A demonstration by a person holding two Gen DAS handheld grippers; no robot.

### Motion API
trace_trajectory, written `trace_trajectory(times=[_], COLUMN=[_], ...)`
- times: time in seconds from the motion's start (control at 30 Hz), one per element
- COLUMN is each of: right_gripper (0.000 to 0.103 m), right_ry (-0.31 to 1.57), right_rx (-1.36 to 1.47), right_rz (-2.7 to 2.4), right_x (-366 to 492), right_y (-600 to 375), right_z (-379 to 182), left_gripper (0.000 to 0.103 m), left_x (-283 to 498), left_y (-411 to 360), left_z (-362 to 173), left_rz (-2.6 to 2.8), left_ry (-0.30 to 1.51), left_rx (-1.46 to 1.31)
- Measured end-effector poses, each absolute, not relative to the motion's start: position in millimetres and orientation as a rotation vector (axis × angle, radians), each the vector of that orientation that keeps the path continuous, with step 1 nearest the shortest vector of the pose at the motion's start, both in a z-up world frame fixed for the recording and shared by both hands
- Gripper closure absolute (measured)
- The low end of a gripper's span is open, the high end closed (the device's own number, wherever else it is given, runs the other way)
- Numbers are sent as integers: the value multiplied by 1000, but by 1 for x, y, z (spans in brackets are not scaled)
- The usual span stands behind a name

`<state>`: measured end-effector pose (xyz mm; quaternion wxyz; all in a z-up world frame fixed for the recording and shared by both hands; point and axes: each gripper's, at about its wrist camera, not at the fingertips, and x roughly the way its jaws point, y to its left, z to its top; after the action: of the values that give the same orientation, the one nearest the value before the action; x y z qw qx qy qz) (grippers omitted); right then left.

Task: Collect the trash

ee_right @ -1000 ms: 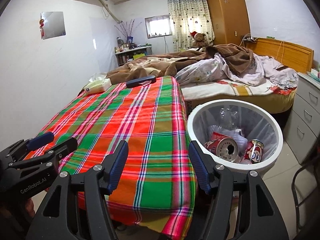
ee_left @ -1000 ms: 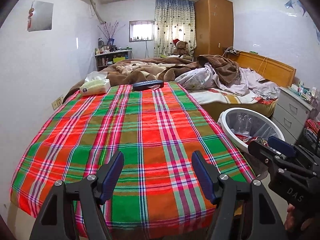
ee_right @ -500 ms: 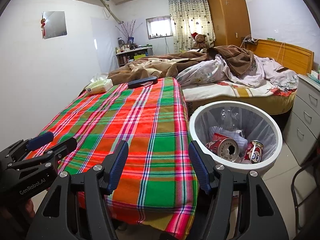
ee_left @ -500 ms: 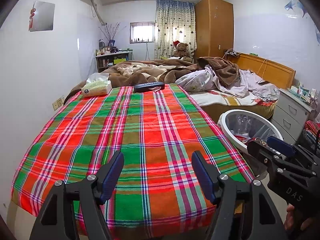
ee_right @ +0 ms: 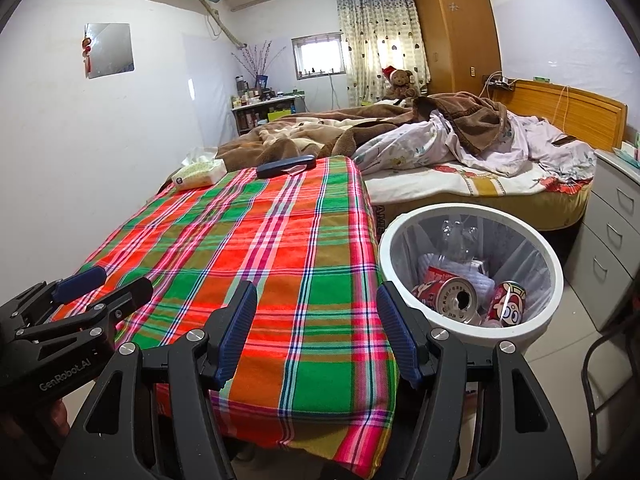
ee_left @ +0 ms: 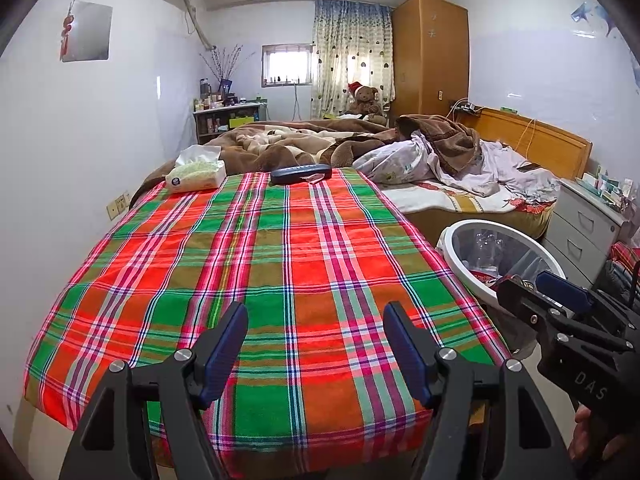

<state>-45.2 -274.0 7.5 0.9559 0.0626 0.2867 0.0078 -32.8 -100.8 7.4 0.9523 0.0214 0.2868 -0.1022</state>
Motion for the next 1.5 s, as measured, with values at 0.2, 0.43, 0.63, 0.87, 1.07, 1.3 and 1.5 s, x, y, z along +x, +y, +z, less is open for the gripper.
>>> trace_trajectory(times=[0.2, 0.43, 0.63, 0.87, 1.07, 1.3, 1.5], right_gripper=[39, 39, 39, 39, 39, 39, 39], right_ry=[578, 577, 577, 574, 574, 571, 572], right_rx=[127, 129, 127, 130, 129, 133, 134], right_rz=[14, 14, 11, 12, 11, 7, 6], right_x=[-45, -46, -46, -47, -47, -48, -48], right_y=[-274, -275, -274, -274, -274, -273, -273], right_z=[8, 8, 8, 7, 7, 7, 7], left_gripper=[33, 33, 33, 33, 33, 33, 33], left_x=[-32, -32, -31, -32, -34, -35, -35], left_y=[-100, -101, -101, -102, -101, -101, -101], left_z=[8, 8, 8, 8, 8, 8, 8], left_rz=[-210, -211, -213, -212, -216, -215, -215], left_ry=[582, 579, 577, 578, 577, 576, 576], left_rx=[44, 44, 45, 46, 48, 48, 48])
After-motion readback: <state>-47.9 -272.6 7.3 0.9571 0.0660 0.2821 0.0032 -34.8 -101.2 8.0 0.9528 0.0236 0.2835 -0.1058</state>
